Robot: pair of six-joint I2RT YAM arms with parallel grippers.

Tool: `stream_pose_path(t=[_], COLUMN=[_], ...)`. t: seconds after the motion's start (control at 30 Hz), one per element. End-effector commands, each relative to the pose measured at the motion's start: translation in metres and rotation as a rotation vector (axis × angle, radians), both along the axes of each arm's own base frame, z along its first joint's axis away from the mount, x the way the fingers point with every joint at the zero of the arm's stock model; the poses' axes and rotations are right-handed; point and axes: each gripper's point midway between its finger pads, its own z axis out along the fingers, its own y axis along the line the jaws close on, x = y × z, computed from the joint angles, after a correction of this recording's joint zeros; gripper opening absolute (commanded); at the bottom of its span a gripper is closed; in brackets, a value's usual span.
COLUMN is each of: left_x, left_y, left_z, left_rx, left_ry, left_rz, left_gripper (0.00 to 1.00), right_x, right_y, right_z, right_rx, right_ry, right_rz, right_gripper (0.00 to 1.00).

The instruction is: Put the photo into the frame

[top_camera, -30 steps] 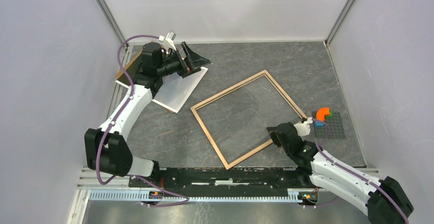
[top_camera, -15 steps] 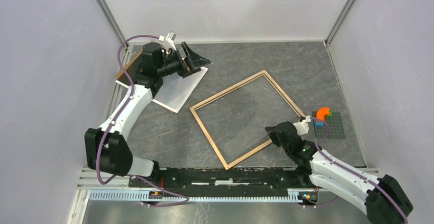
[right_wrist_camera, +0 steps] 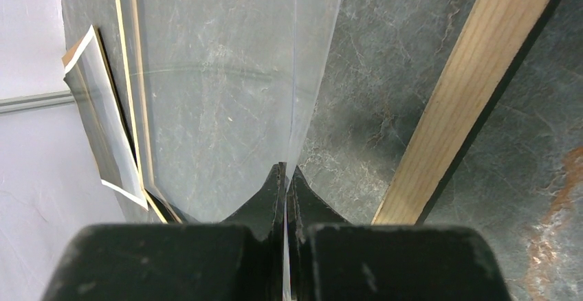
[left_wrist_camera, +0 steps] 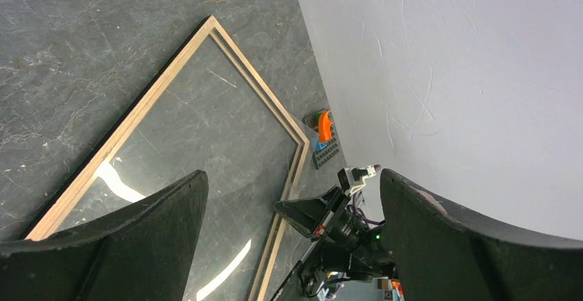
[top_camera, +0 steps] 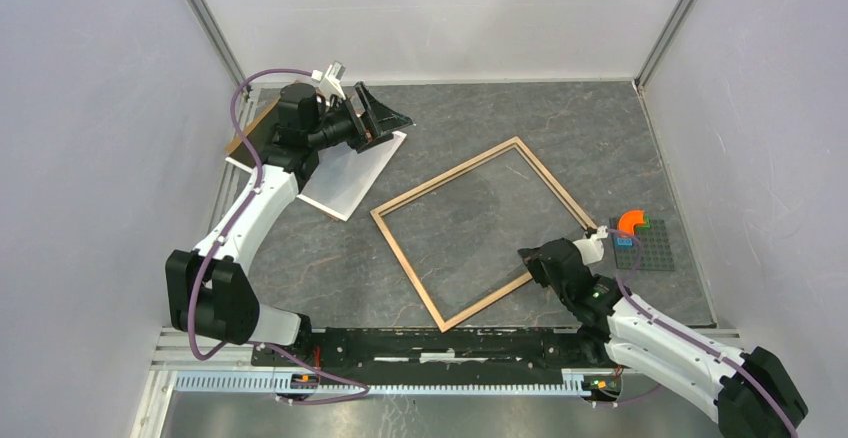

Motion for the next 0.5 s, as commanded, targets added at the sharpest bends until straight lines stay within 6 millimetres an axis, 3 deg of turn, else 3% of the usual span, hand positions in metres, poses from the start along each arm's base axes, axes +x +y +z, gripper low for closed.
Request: stream_pose_path(t=[0.0, 0.47], left_x=[-0.0009, -0.0005], left_y=[-0.0052, -0.0053], left_z=[0.009, 0.0086], left_rx=[-0.027, -0.027], left_ry=[-0.024, -0.024], left_rz=[-0.024, -0.024], left_gripper=[1.0, 1.0], right_x=[-0.0132, -0.0173], right_y=[-0.002, 0.0003], right_z=[-0.0142, -0.0134], right_rx=[-0.031, -0.003], right_ry=[0.053, 0.072], right_rz=[0.043, 0.043], right_gripper=[0.0, 0.0])
